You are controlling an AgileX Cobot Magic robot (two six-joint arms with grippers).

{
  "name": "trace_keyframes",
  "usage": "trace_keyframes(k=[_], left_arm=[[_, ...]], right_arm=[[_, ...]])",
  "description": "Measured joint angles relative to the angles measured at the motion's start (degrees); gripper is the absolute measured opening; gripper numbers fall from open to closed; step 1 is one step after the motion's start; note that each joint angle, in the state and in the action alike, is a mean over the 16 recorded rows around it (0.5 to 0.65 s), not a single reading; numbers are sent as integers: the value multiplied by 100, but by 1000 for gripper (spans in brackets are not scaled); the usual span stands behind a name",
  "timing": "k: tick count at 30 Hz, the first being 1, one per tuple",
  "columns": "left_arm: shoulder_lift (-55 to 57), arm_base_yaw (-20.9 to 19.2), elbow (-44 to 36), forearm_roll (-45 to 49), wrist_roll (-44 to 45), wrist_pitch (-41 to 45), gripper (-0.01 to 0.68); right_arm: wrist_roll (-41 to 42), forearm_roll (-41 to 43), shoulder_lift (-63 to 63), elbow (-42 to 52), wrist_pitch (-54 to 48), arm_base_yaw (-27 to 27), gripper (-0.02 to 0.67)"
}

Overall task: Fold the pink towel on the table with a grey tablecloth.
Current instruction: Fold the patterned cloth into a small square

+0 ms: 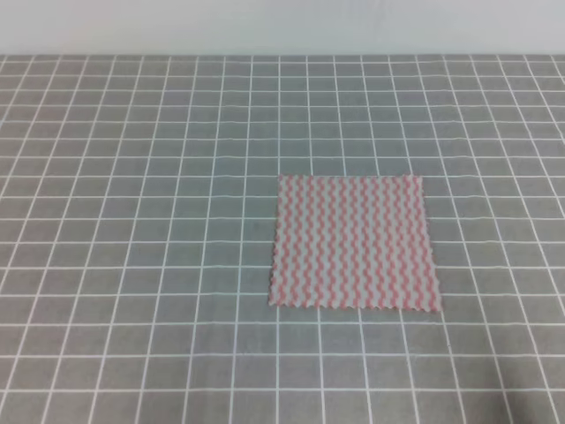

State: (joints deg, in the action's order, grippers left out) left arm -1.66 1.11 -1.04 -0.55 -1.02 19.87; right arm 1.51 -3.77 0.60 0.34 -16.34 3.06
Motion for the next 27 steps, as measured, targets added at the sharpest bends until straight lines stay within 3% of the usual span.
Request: trace_keyframes(k=[27], left_arm=[[-37,-8,-24,1,0,-35,-2]], right_arm=[[0,10,0,9,-6,0,-18]])
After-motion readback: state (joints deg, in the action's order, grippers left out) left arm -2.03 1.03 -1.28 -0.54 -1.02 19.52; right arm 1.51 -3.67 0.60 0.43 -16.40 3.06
